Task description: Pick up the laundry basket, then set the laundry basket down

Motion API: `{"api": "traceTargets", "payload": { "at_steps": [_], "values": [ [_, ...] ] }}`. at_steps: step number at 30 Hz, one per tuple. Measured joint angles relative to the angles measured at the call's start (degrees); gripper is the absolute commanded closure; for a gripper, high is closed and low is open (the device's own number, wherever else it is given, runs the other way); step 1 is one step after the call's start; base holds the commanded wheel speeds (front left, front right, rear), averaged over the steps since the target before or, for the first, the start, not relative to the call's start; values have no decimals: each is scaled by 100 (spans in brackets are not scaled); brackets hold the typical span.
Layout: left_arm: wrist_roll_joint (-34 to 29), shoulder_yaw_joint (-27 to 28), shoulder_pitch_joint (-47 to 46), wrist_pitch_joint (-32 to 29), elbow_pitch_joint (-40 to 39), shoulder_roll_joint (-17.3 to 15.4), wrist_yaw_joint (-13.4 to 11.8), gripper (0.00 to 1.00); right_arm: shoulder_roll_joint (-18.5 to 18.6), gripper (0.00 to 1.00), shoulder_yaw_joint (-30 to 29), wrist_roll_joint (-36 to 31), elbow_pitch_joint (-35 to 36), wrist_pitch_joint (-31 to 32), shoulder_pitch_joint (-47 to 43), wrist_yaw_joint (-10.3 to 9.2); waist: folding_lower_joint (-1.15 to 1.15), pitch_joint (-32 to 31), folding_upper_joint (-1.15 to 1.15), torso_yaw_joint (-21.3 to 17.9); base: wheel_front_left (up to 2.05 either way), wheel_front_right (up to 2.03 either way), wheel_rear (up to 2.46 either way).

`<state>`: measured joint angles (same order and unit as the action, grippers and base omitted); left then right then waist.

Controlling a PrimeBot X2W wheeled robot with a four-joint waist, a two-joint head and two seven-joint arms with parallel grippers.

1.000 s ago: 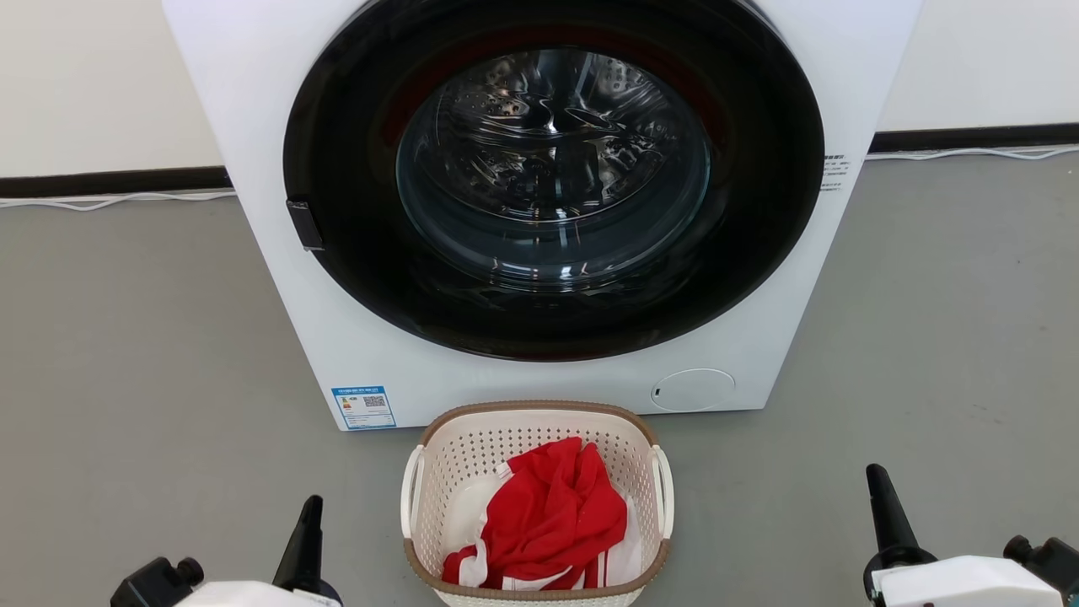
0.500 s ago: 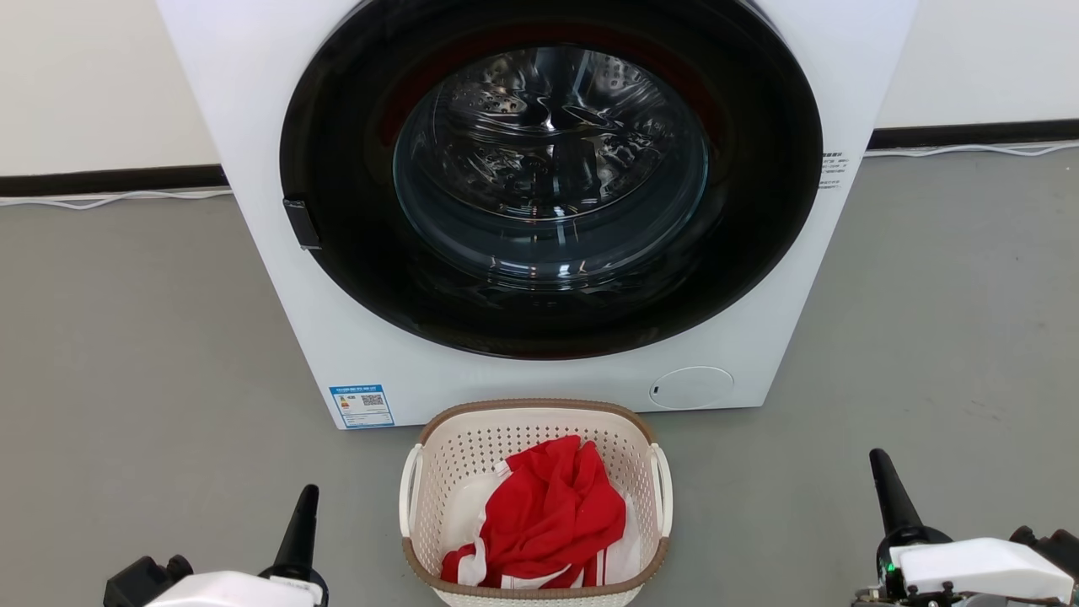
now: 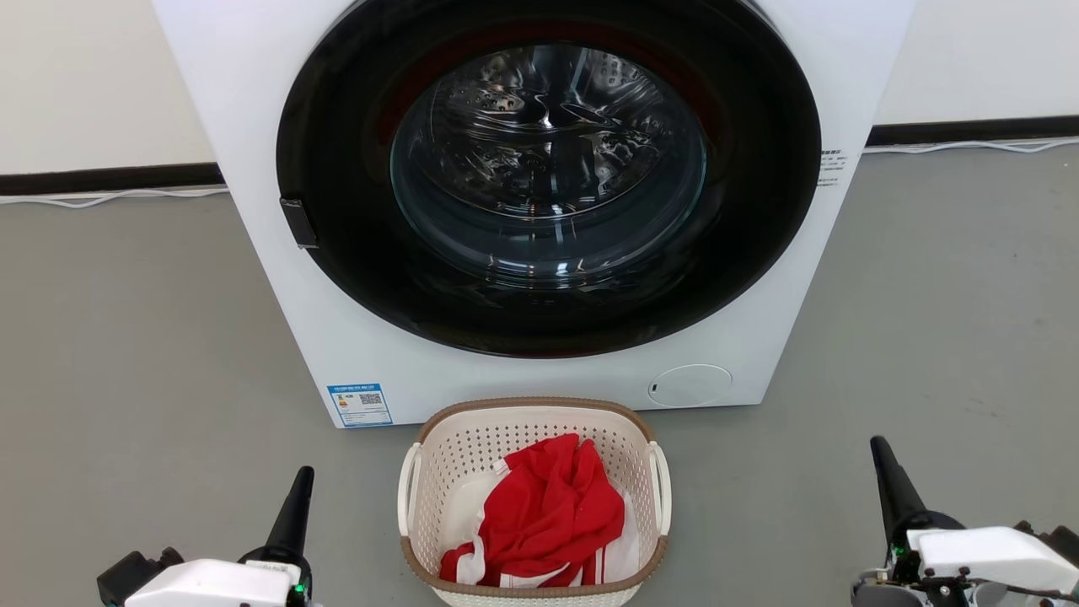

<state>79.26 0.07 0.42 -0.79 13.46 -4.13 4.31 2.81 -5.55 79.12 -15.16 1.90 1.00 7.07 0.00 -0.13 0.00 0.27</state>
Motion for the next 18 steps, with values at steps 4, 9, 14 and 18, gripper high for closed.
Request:
{"api": "traceTargets", "payload": {
  "at_steps": [4,9,14,18],
  "values": [
    [338,56,-75,-103,57,3,73,100,1,100,-19,300,-3,96,73,0,0,8,0,-7,0,0,0],
    [676,114,-170,-174,89,10,133,100,1,100,-47,612,-11,174,154,0,0,15,0,-13,0,0,0],
    [1018,169,-228,-271,123,15,201,100,1,100,-109,932,-14,231,170,0,0,23,0,-20,0,0,0],
    [1284,200,-250,-332,160,19,232,100,1,100,-136,1169,-16,322,175,0,0,29,0,-25,0,0,0]
  ]
}}
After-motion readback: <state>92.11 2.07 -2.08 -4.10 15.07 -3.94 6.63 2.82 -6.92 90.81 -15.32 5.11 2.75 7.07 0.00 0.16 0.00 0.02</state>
